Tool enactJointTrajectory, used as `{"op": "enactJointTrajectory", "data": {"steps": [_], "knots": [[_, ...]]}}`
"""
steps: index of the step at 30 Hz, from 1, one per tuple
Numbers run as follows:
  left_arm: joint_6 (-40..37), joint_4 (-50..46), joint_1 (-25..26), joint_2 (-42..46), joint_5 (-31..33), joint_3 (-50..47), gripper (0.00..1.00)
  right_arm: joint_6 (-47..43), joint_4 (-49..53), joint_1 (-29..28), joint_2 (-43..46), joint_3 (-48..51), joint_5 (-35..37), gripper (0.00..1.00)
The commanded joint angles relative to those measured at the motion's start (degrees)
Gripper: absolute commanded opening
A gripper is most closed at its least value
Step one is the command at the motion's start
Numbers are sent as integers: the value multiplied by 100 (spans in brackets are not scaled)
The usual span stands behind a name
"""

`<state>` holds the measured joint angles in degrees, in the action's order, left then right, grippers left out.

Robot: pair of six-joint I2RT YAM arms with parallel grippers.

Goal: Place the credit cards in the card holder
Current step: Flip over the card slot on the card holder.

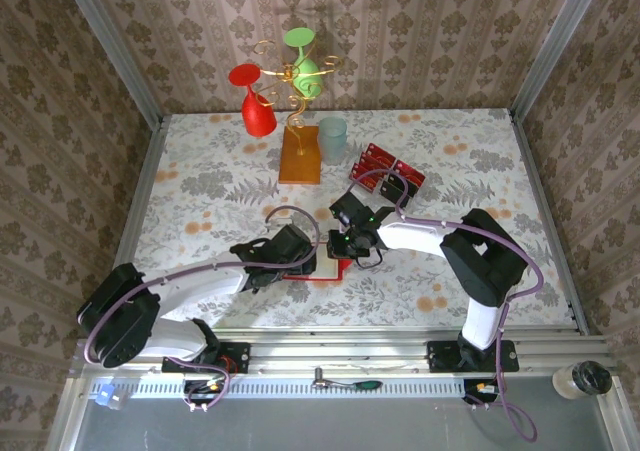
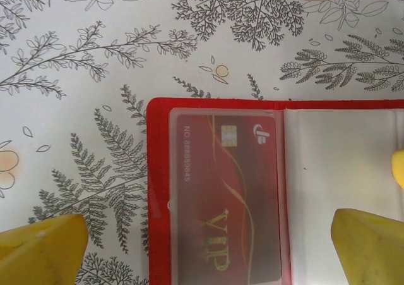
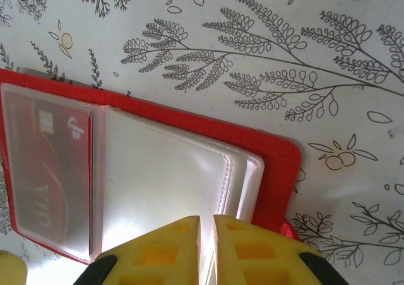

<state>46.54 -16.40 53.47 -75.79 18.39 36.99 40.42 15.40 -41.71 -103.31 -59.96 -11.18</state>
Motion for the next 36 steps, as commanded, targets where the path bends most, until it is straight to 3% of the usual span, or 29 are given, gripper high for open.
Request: {"op": "enactJointTrajectory", "data": {"steps": [1,18,36], "knots": [[39,131,51,-50,-72,-103,100,-112,58,34,98,-131,-9,14],[49,305,82,-84,-116,-341,100,-150,111,54,-351,-413,-6,11],[-65,531,169,-261,-147,-298,100,115,-326,-20,-594,-211,-497,10]]}}
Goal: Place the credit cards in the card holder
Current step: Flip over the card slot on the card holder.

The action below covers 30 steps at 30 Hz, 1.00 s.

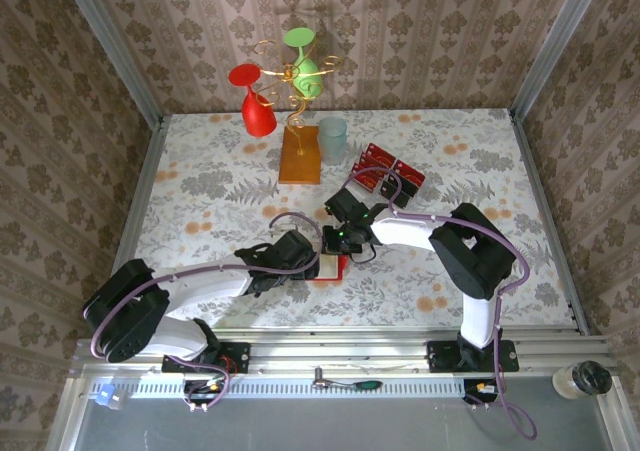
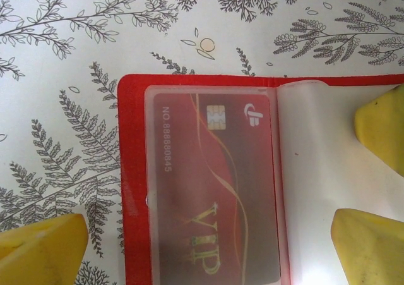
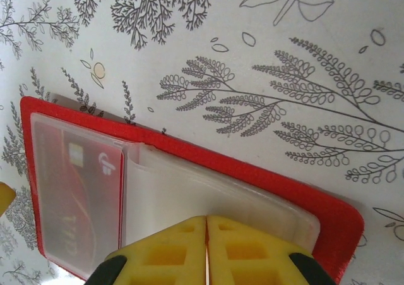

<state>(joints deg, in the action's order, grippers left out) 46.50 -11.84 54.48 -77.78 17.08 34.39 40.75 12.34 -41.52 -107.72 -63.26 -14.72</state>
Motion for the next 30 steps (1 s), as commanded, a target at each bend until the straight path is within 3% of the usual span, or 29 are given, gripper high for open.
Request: {"op": "enactJointTrajectory", "data": {"steps": [1,10,30], "knots": [[-57,80,76,-49,-16,-38,100,95,-30,-38,-161,127,-145,10],[-102,190,160,171,74,-29,100,115,-108,-35,-158,222,-145,10],[21,335,258,-254,129,-400,98,150,-126,-40,-137,235,-167,11]]}}
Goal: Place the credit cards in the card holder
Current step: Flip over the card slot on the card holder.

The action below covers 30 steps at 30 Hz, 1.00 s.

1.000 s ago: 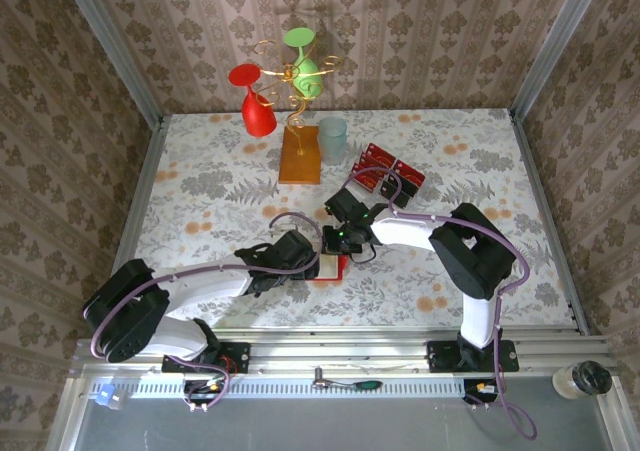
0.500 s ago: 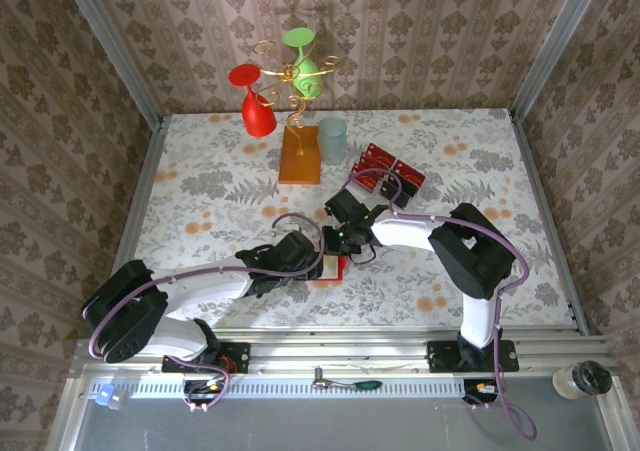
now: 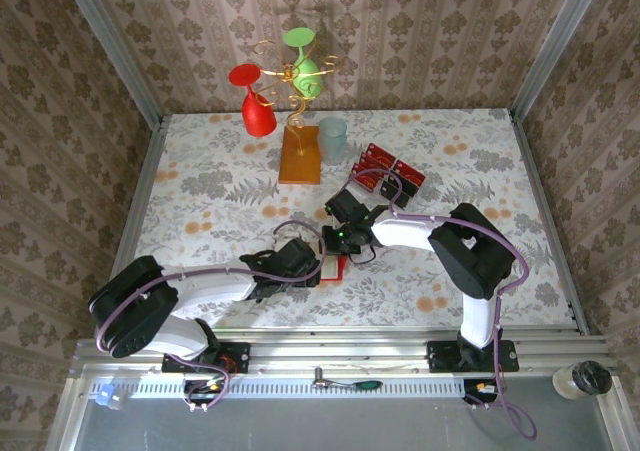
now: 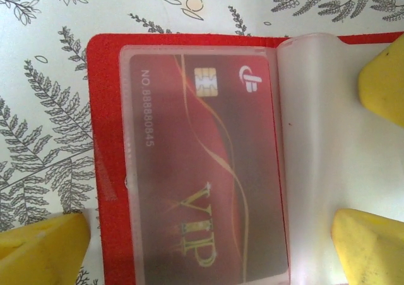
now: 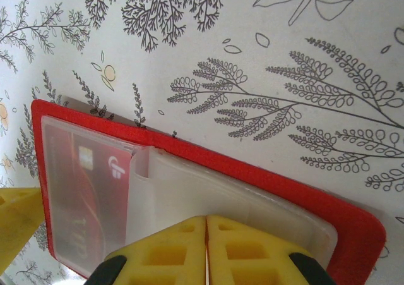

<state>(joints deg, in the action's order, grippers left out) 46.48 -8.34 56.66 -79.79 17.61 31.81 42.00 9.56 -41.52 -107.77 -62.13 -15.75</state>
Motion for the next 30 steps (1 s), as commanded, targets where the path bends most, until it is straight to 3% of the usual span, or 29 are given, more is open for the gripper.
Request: {"op": "enactJointTrajectory", "data": {"steps": [1,5,16,30], "knots": [[42,-6,38,-63,76,-169,98,26,158,-39,-130,112,-69,11],[95,60,46,-43,63,-272,96,10,212,-23,-24,62,-95,12],[142,95,68,49,87,-332,95,181,302,57,646,231,214,34],[151,97,75,113,103,-384,95,426,46,46,218,280,-5,37]]}}
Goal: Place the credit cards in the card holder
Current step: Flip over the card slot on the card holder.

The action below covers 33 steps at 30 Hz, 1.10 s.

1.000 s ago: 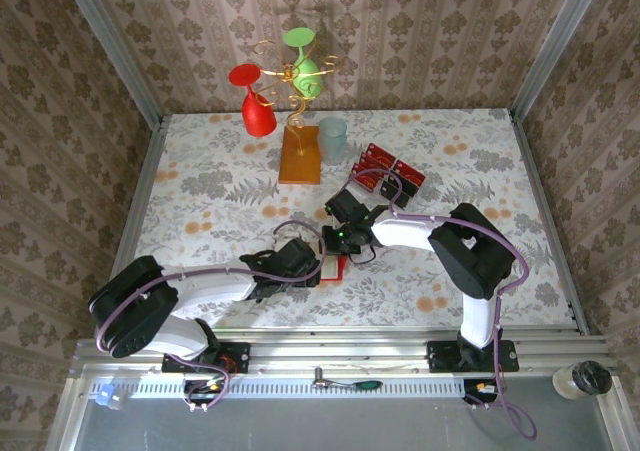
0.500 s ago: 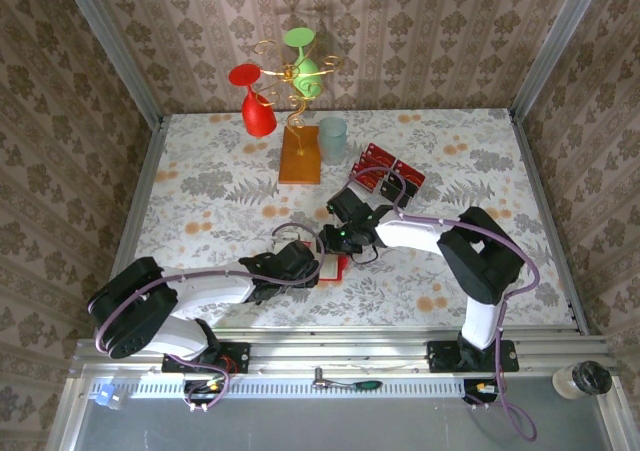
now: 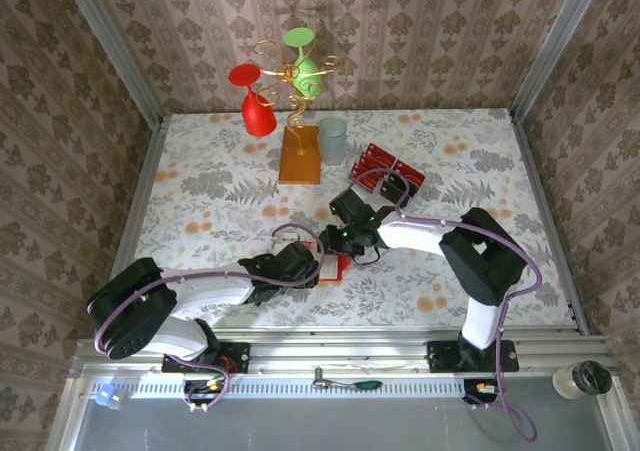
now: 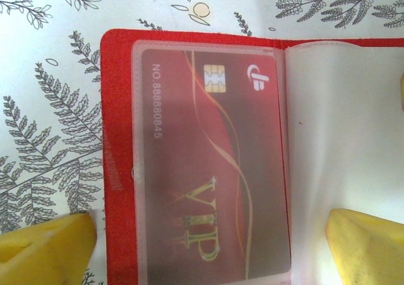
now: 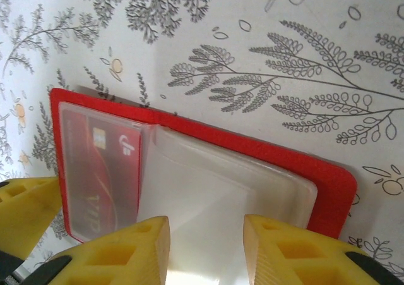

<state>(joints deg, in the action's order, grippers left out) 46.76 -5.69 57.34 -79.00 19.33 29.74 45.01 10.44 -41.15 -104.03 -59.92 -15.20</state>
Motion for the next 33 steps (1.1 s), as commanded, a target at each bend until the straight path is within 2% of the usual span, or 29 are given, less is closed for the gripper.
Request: {"op": "enactJointTrajectory", "data": {"steps": [1,7,10,23,33], "knots": [[128,-163,10,41,-69,-181,95,139,-50,2,-177,76,-66,38],[135,-143,14,53,-70,-194,95,199,-138,6,-214,121,-114,45],[131,-143,14,51,-70,-187,95,217,-194,6,-226,112,-157,46],[127,-169,23,175,-35,-188,95,314,-549,1,-144,26,-568,39],[155,-160,24,183,-25,-248,95,216,-211,89,174,142,-63,37]]}}
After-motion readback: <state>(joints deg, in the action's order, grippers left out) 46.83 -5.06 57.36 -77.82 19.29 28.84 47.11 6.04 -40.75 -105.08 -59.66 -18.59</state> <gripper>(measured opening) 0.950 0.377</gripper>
